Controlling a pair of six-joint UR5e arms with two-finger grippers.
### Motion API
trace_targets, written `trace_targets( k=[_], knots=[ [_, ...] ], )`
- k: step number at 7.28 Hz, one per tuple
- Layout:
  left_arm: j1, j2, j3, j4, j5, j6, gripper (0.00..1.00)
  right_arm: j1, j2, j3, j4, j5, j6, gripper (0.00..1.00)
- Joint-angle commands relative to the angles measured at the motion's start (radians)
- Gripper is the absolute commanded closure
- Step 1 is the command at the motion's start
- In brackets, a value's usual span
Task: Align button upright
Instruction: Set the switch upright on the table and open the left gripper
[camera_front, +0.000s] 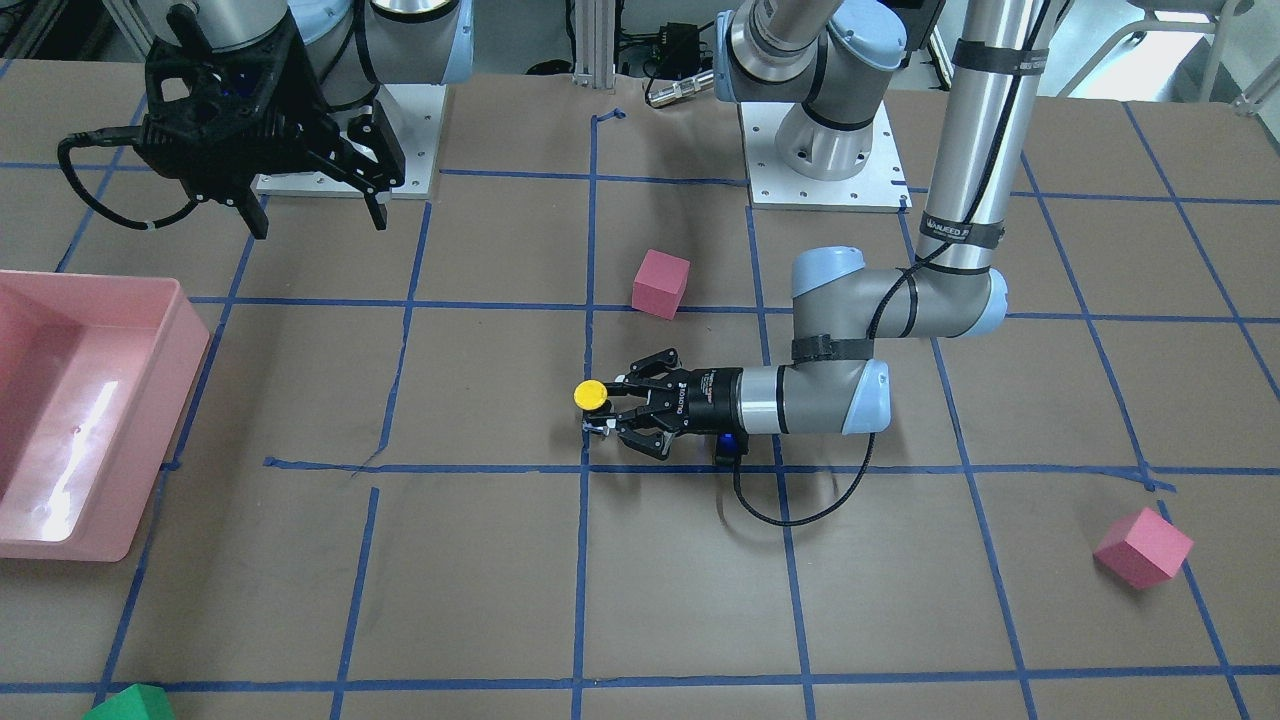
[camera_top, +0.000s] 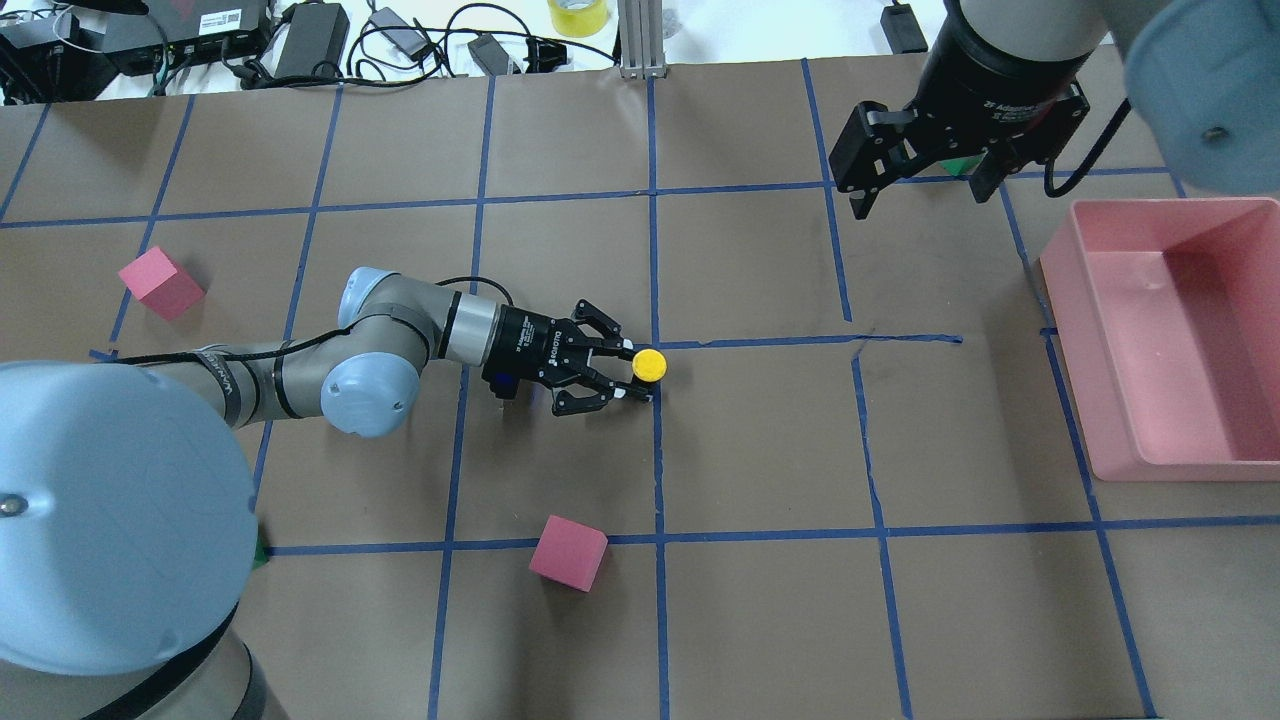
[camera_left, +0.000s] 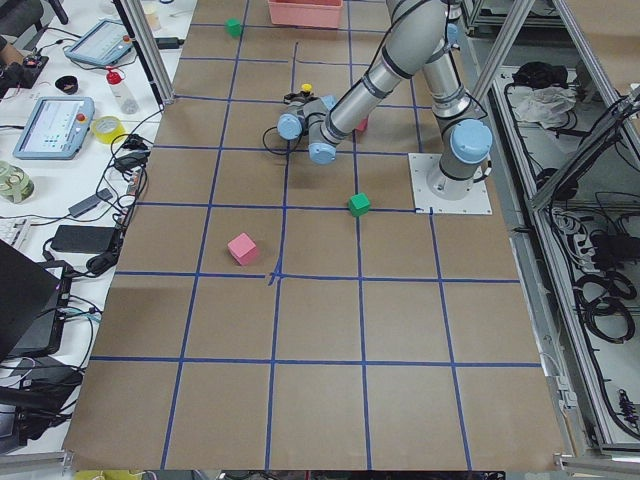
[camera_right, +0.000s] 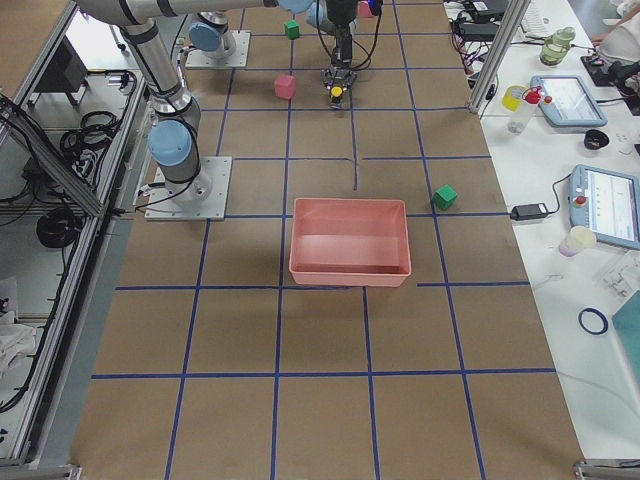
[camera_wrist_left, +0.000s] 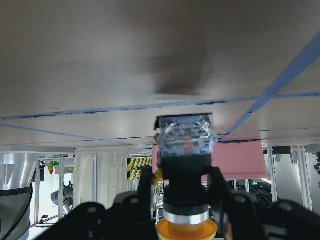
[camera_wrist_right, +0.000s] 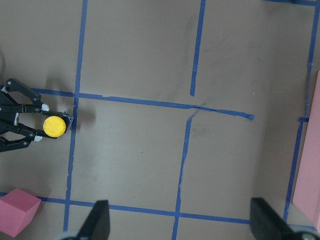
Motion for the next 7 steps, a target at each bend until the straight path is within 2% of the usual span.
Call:
trace_targets(
  k=[1, 3, 5, 6, 7],
  knots=[
    [0.0, -0.003, 0.006, 0.0, 0.002, 0.004, 0.2, 0.0, 0.0, 0.0, 0.0, 0.0, -0.001, 0.0],
    [0.011, 0.0, 0.021, 0.0, 0.01, 0.005, 0.18, 0.0, 0.0, 0.0, 0.0, 0.0, 0.001, 0.0],
    [0.046, 0.035, 0.043, 0.005, 0.081, 0.004, 0.13, 0.0, 0.0, 0.0, 0.0, 0.0, 0.001, 0.0],
    [0.049, 0.061, 0.096, 0.008, 0.229, -0.002, 0.03, 0.0, 0.0, 0.0, 0.0, 0.0, 0.001, 0.0],
    [0.051, 0.087, 0.169, -0.006, 0.322, -0.012, 0.0, 0.0, 0.0, 0.0, 0.0, 0.0, 0.001, 0.0]
  ],
)
